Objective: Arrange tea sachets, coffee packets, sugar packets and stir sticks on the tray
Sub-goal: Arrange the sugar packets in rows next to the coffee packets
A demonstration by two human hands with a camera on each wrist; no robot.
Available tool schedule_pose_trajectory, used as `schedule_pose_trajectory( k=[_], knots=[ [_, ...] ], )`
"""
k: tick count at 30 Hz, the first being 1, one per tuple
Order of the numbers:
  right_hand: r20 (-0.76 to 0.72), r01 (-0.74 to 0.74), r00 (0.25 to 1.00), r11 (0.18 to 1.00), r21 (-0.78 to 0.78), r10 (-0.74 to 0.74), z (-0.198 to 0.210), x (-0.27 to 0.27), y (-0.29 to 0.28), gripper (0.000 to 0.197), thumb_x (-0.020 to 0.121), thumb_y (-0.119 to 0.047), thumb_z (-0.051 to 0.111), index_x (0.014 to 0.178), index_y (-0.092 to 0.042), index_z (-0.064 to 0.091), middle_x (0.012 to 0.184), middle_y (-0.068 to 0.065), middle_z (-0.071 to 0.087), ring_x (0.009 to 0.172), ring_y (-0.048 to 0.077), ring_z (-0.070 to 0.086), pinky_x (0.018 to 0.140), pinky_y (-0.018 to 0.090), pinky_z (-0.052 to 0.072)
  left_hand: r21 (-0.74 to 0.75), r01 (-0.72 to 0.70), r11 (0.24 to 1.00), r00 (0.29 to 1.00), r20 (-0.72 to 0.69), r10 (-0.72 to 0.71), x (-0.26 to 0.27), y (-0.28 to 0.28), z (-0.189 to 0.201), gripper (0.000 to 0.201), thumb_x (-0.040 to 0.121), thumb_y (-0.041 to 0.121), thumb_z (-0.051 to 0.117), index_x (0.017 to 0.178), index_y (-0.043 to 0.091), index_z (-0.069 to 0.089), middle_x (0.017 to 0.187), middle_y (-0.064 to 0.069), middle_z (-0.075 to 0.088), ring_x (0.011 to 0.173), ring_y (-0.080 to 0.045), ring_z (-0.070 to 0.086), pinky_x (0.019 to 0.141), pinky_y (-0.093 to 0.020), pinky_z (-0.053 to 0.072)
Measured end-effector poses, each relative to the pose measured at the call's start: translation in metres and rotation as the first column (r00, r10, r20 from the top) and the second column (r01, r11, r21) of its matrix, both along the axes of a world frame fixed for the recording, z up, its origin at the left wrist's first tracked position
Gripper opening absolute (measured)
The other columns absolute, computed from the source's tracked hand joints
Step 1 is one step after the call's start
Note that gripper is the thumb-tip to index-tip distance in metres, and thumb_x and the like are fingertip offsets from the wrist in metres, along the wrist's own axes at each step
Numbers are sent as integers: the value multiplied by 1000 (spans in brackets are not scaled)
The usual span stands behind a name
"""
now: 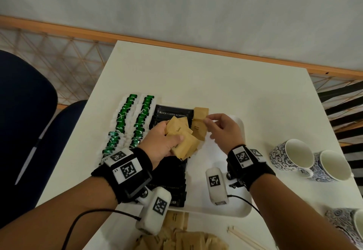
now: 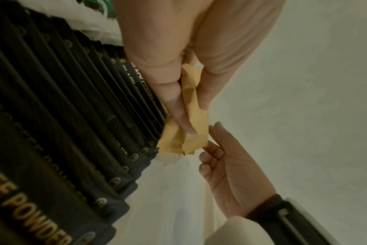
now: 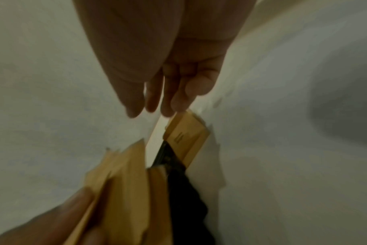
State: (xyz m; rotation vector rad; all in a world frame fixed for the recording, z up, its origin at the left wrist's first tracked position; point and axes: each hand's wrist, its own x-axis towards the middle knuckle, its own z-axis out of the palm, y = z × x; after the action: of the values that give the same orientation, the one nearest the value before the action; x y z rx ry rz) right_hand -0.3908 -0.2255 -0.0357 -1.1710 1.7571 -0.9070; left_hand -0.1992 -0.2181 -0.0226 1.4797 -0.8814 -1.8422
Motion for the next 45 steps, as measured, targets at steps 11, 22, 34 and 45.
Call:
schedule_pose_trajectory(
  k=[11,22,34,45],
  knots=[
    [356,-238,920,955,176,163,17,2,23,8,82,-12,71,90,-13,73,74,3,70,63,13,63,59,22,53,-34,-65,997,997,33,66,-2,2,10,31,92,6,59,121,16,52,109,-10,64,97,-29,66,65,-43,59],
    [517,-82,856,984,156,-10,11,10,24,11,86,-5,66,97,-5,65,76,7,67,63,15,65,63,28,58,3,-11,1000,1000,4,11,-6,9,10,36,88,2,62,120,15,51,111,-11,64,96,-25,66,70,-40,58],
    [139,-15,990,989,144,-5,-2,-10,19,12,87,-27,66,94,-20,73,80,-5,71,66,5,59,59,17,42,-112,-46,993,985,161,64,9,5,5,34,84,4,66,100,32,56,110,-8,65,103,-26,63,90,-52,52],
    [-14,2,1000,989,150,0,-14,-5,-5,12,83,-25,72,88,-18,65,72,4,68,59,12,59,56,25,50,-89,-36,995,990,134,48,11,1,2,33,86,3,65,98,32,54,110,-6,64,103,-24,63,91,-50,52]
  ],
)
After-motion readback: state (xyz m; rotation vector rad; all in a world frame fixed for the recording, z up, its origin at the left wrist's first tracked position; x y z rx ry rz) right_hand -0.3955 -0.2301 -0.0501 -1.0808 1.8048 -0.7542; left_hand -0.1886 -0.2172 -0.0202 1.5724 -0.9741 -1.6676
